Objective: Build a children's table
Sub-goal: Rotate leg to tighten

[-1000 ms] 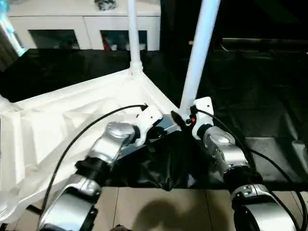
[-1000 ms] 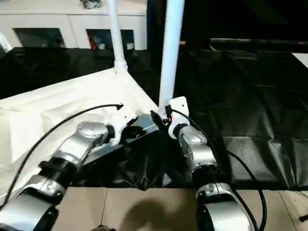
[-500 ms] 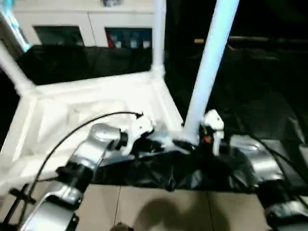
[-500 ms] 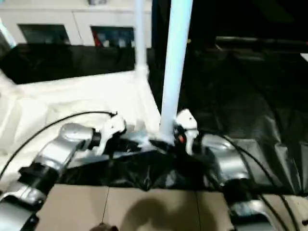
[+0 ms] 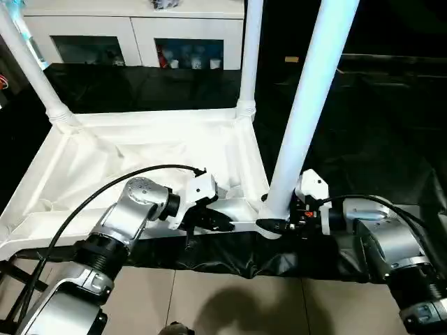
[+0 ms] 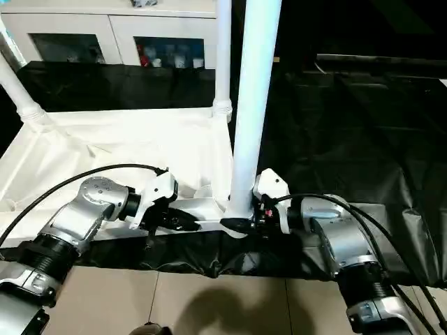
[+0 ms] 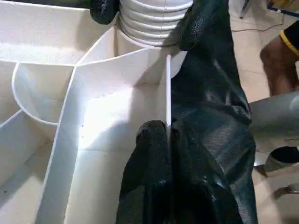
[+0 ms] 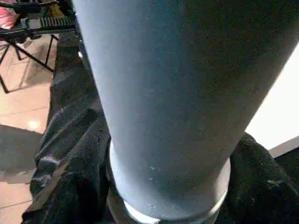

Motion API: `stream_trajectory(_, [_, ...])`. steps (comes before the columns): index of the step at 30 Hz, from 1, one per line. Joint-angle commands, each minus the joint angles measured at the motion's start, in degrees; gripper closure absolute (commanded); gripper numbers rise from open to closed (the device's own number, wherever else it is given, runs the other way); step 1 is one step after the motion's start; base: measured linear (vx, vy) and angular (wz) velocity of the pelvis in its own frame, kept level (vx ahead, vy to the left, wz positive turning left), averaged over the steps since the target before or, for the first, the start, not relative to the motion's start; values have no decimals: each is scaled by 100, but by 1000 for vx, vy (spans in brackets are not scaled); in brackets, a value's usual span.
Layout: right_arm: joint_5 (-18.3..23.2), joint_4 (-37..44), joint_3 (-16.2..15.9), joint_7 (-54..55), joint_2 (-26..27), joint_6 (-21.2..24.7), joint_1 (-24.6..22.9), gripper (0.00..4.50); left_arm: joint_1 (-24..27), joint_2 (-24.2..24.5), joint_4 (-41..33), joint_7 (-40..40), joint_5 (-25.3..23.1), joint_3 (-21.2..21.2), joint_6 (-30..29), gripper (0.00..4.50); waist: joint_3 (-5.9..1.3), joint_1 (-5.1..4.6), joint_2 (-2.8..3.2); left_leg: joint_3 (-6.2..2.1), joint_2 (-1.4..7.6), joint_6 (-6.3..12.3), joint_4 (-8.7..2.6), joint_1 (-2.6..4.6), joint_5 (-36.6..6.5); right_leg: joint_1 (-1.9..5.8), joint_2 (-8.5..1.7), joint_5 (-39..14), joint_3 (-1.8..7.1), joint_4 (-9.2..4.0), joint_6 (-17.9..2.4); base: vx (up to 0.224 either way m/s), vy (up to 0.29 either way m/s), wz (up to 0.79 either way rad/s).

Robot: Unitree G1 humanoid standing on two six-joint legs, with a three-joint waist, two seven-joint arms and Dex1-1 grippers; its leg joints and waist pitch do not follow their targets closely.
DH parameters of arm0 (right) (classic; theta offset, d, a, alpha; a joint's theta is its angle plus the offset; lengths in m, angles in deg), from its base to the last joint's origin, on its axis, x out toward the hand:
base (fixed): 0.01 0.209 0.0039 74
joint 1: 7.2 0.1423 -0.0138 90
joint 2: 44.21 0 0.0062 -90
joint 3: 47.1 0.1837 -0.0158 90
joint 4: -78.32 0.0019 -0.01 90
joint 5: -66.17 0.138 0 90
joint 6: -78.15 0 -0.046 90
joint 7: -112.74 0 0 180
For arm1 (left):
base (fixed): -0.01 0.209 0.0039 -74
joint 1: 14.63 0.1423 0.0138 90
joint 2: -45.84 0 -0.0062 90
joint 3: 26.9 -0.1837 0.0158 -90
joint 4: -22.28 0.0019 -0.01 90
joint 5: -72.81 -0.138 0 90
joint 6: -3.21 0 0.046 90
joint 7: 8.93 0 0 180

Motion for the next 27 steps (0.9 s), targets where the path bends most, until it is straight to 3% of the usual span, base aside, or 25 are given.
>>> stream_trajectory(1, [42,93,-230,-32,182,69,-85,176,-164,-205,-124,1,179,-54,80,450,-399,-18,-55,-27,161,543,-350,97,-686,257,-374,153,254,-397,-1534,0,0,0])
stream_trajectory(4, [-63,-245,-60,692,525,88,7,176,-259,-448,70,-593,97,102,15,450,-384,-39,-61,-31,158,464,-368,102,-758,247,-375,-26,254,-420,-1516,0,0,0])
stream_trajectory(6, [-336,-859,134,1834,947,83,252,177,-439,-758,337,-1391,5,307,-106,450,-360,-95,-62,-35,139,192,-402,130,-1040,234,-393,-691,259,-483,-1433,0,0,0])
stream_trajectory(7, [-363,-926,151,1945,989,78,279,177,-457,-787,360,-1457,-3,322,-108,450,-360,-110,-69,-33,137,145,-409,138,-1079,238,-392,-795,263,-493,-1411,0,0,0])
stream_trajectory(10, [-422,-1687,452,3309,1639,83,633,177,-661,-1196,559,-2398,-146,470,-248,450,-382,-188,-55,-43,125,50,-407,123,-1008,246,-392,-712,274,-484,-1372,0,0,0])
stream_trajectory(14, [-473,-2157,579,4176,2071,15,966,178,-761,-1502,617,-2973,-181,569,-383,450,-420,-199,-39,-36,119,175,-375,110,-663,266,-371,-77,271,-430,-1414,0,0,0])
stream_trajectory(18, [-458,-2494,722,4432,2346,-190,1282,178,-767,-1609,651,-3050,-265,498,-307,450,-462,-176,-26,-30,106,469,-334,89,-302,298,-365,767,253,-362,-1527,0,0,0])
stream_trajectory(21, [-440,-2634,845,4295,2417,-369,1388,108,-753,-1623,658,-2932,-255,463,-208,450,-447,-183,-29,-22,109,489,-342,93,-452,299,-371,633,254,-382,-1542,0,0,0])
stream_trajectory(24, [-344,-2605,850,4049,2371,-402,1384,88,-673,-1550,552,-2722,-240,393,-152,450,-440,-181,-15,-29,123,464,-355,102,-567,303,-371,408,255,-397,-1519,0,0,0])
stream_trajectory(27, [-297,-2452,749,3738,2212,-287,1322,63,-553,-1402,377,-2294,-127,297,-99,450,-453,-192,-23,-28,120,494,-347,97,-489,311,-365,571,254,-380,-1547,0,0,0])
